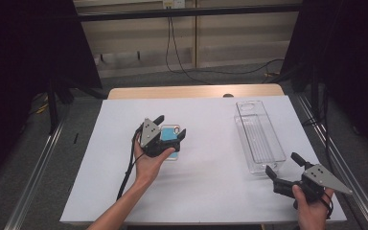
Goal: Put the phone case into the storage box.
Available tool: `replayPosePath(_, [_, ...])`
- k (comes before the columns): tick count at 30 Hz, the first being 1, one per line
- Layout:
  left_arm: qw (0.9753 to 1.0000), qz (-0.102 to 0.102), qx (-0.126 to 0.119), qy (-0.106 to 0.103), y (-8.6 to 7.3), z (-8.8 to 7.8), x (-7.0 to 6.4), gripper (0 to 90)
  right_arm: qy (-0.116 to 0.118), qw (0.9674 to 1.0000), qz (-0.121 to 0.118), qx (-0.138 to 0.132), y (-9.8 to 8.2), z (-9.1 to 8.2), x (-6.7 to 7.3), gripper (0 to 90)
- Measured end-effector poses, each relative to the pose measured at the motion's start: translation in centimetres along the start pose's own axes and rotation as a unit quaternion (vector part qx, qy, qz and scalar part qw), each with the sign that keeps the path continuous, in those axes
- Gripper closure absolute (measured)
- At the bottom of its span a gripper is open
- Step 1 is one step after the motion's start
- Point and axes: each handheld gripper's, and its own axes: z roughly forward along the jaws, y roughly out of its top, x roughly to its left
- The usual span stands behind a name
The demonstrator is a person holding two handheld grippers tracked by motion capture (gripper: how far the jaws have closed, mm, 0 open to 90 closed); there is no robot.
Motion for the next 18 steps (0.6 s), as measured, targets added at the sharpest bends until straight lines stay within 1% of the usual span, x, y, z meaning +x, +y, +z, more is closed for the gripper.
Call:
replayPosePath(2, [0.9999,0.007,0.013,0.003,-0.5,0.1,0.0,8.9,0.002,1.0,0.0,0.0,0.0,0.0,0.1,1.9])
replayPosePath(3, [0.9999,0.009,0.012,0.002,-0.7,0.0,0.2,9.8,0.003,1.0,-0.002,0.0,0.0,0.0,0.1,1.9])
replayPosePath(5, [0.9998,0.01,0.016,0.006,-0.8,-0.1,0.4,15.7,0.005,1.0,-0.002,0.0,0.0,0.0,0.2,1.9])
replayPosePath(6, [0.9997,0.005,0.02,0.014,-0.8,-0.1,0.5,15.9,0.005,1.0,-0.002,0.0,0.0,0.0,0.2,1.9])
replayPosePath(7, [0.9996,-0.002,0.022,0.015,-0.8,-0.1,0.6,15.9,0.004,1.0,-0.002,0.0,0.0,0.0,0.2,1.9])
replayPosePath(8, [0.9997,-0.009,0.023,0.006,-0.9,-0.1,0.7,17.0,0.004,1.0,-0.002,0.0,0.0,-0.1,0.1,1.9])
replayPosePath(9, [0.9997,-0.009,0.023,-0.002,-0.9,-0.1,0.7,22.2,0.003,1.0,-0.001,0.001,0.0,-0.1,0.1,1.9])
replayPosePath(10, [0.9997,-0.007,0.022,-0.001,-0.9,-0.1,0.7,26.7,0.003,1.0,-0.001,0.001,0.0,-0.1,0.1,1.9])
replayPosePath(11, [0.9998,-0.005,0.02,0.001,-0.9,0.0,0.7,27.0,0.002,1.0,-0.001,0.001,0.0,-0.1,0.1,1.9])
replayPosePath(12, [0.9998,-0.007,0.019,-0.002,-0.9,0.0,0.8,30.8,0.002,1.0,-0.002,0.001,0.0,-0.2,0.1,1.9])
replayPosePath(13, [0.9997,-0.012,0.019,-0.011,-1.0,0.0,0.8,30.8,0.002,1.0,-0.002,0.001,0.0,-0.2,0.1,1.9])
replayPosePath(14, [0.9997,-0.007,0.02,-0.012,-1.0,-0.1,0.9,35.6,0.004,1.0,-0.003,0.002,0.0,-0.2,0.1,2.0])
replayPosePath(15, [0.9997,0.001,0.023,-0.009,-1.0,-0.1,0.8,38.5,0.003,1.0,-0.002,0.002,0.0,-0.2,0.1,1.9])
replayPosePath(16, [0.9995,0.001,0.026,-0.019,-1.0,0.0,0.9,38.5,0.003,1.0,-0.002,0.002,0.0,-0.2,0.1,1.9])
replayPosePath(17, [0.999,-0.006,0.029,-0.033,-1.1,0.0,1.1,42.3,0.003,1.0,-0.001,0.002,-0.1,-0.2,0.1,1.9])
replayPosePath(18, [0.9989,-0.008,0.032,-0.035,-1.2,0.0,1.1,46.7,0.003,1.0,-0.001,0.002,-0.1,-0.2,0.0,1.9])
